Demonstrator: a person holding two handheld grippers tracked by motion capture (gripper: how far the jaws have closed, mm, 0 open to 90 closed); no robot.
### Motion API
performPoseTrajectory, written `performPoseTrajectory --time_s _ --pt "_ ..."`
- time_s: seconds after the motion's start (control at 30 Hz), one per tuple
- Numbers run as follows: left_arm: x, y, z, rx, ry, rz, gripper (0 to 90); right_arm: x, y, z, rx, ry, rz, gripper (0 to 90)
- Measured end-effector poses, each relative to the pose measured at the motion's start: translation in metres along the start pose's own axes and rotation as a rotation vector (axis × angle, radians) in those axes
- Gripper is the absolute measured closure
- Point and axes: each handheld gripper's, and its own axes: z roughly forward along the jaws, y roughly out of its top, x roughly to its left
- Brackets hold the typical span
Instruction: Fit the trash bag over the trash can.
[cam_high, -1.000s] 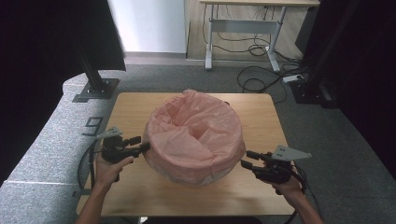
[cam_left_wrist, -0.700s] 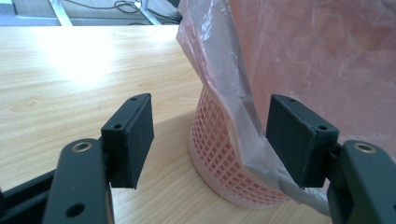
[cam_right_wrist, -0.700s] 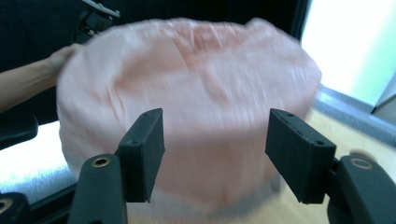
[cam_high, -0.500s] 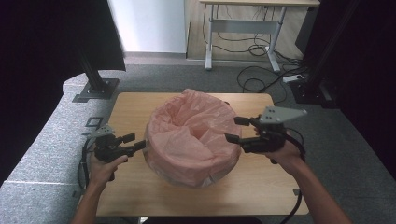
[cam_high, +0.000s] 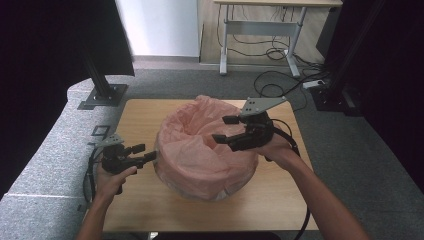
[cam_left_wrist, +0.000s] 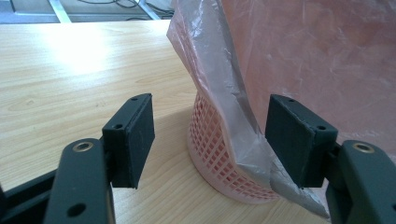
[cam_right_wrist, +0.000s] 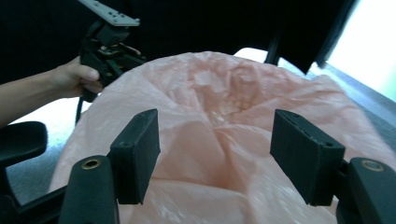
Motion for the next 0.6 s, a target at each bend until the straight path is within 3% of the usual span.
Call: performPoseTrajectory --time_s 0.37,0.6 --pt "-0.002 -0.002 0.005 0.023 -0.004 0.009 32.5 0.006 0.005 0.034 0.047 0.027 -0.022 32.2" --pt "0.001 -0.002 0.003 0.016 0.006 -0.004 32.5 0.005 0.006 0.065 0.114 0.051 -0.025 32.3"
